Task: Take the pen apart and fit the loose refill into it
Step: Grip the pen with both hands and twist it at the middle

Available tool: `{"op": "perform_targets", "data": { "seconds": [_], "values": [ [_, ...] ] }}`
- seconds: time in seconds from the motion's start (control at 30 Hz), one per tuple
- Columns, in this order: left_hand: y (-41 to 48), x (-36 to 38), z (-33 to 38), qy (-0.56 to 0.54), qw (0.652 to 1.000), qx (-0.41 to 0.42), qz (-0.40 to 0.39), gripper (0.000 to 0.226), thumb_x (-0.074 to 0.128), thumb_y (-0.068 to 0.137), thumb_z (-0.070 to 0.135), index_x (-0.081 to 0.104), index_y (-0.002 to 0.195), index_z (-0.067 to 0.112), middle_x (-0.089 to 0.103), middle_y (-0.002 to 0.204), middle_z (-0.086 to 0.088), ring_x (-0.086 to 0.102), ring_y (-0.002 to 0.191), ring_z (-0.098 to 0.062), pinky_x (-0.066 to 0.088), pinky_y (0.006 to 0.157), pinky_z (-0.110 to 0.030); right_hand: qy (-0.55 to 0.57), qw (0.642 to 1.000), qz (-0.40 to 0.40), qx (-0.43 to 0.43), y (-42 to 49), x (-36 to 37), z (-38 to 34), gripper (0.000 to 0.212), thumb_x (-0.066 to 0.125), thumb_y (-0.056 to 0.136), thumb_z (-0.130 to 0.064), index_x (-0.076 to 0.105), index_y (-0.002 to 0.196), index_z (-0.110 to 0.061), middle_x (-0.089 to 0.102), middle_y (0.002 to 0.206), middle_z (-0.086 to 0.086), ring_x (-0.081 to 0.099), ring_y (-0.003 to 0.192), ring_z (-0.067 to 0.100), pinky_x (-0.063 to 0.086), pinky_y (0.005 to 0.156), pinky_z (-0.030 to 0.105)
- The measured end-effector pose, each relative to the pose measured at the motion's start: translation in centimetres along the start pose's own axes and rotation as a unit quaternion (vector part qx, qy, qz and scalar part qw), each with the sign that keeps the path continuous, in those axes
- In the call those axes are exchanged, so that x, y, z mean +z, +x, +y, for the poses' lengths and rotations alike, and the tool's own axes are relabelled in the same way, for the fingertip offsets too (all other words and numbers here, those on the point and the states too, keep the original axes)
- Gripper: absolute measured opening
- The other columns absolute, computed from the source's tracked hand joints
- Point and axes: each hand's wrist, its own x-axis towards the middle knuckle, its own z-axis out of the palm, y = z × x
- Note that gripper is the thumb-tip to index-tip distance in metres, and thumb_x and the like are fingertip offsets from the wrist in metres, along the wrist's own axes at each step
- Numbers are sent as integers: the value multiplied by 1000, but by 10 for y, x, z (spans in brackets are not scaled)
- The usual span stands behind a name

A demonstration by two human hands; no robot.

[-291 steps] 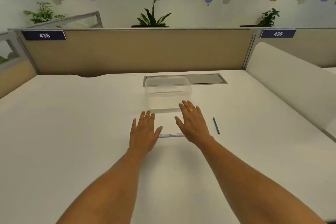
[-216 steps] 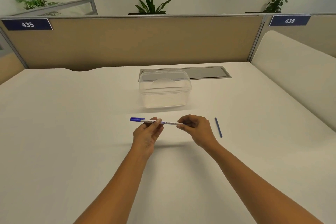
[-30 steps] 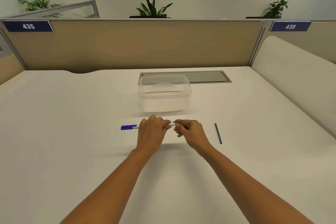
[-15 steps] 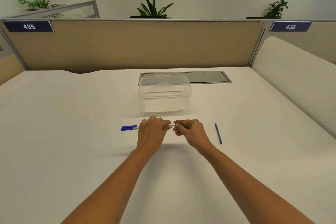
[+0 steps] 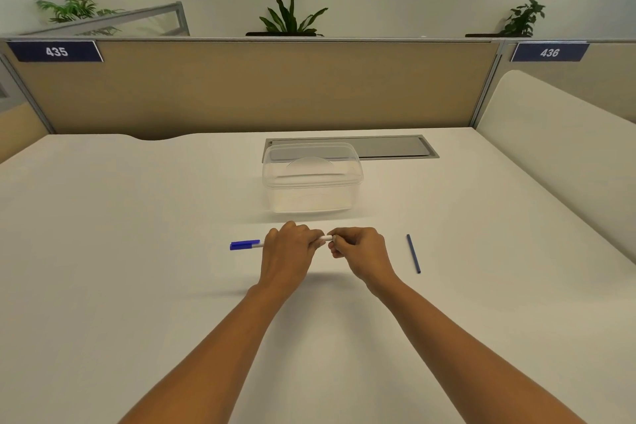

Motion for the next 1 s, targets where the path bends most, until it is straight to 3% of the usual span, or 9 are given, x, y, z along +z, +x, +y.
{"op": "perform_targets", "data": {
  "seconds": [0.2, 0.3, 0.47, 0.57, 0.8, 0.93, 1.0],
  "values": [
    [1, 1, -1, -7, 1000, 1, 0, 28, 38, 96, 35, 63, 105, 25, 68, 91, 1, 51, 90, -18, 36, 74, -31, -73, 997, -15, -28, 2, 0, 2, 19, 49, 88, -6, 68, 88, -6, 63, 69, 11, 55, 61, 17, 45, 59, 14],
    [1, 1, -2, -4, 1000, 4, -5, 30, 37, 96, 37, 63, 103, 25, 68, 90, 2, 52, 90, -19, 37, 76, -33, -106, 992, -68, -19, 5, 0, 2, 20, 43, 91, -9, 61, 97, -1, 58, 76, 7, 50, 65, 17, 44, 64, 27],
    [0, 1, -2, 7, 1000, 19, -9, 32, 34, 96, 39, 64, 96, 26, 65, 83, 2, 51, 87, -18, 34, 72, -31, -184, 967, -178, -21, 5, -7, 0, 28, 30, 96, -15, 55, 88, -6, 52, 76, 6, 44, 70, 17, 35, 62, 25],
    [1, 1, -2, 2, 1000, 23, -14, 32, 34, 96, 39, 63, 100, 26, 66, 86, 2, 50, 88, -18, 31, 72, -30, -190, 964, -185, -16, 6, -8, 0, 22, 30, 95, -14, 46, 80, -8, 47, 77, 12, 38, 71, 22, 31, 66, 32],
    [4, -2, -3, -1, 999, 36, -40, 29, 34, 97, 35, 60, 106, 26, 65, 94, 2, 49, 93, -19, 26, 72, -29, -201, 959, -199, -32, 6, -9, 4, 17, 29, 94, -13, 34, 77, -10, 41, 73, 12, 29, 66, 21, 27, 60, 32],
    [5, -3, -2, -5, 998, 34, -45, 30, 33, 97, 36, 60, 103, 26, 64, 92, 2, 49, 93, -20, 25, 72, -28, -220, 953, -197, -65, 7, -9, 6, 18, 29, 95, -14, 33, 78, -11, 35, 63, 3, 25, 57, 15, 24, 50, 22],
    [4, -3, -1, -7, 998, 33, -44, 30, 32, 97, 36, 60, 102, 26, 64, 91, 2, 49, 92, -20, 25, 71, -28, -236, 949, -192, -86, 7, -10, 7, 19, 29, 95, -12, 31, 76, -11, 32, 60, -1, 24, 56, 14, 22, 50, 23]
  ]
}}
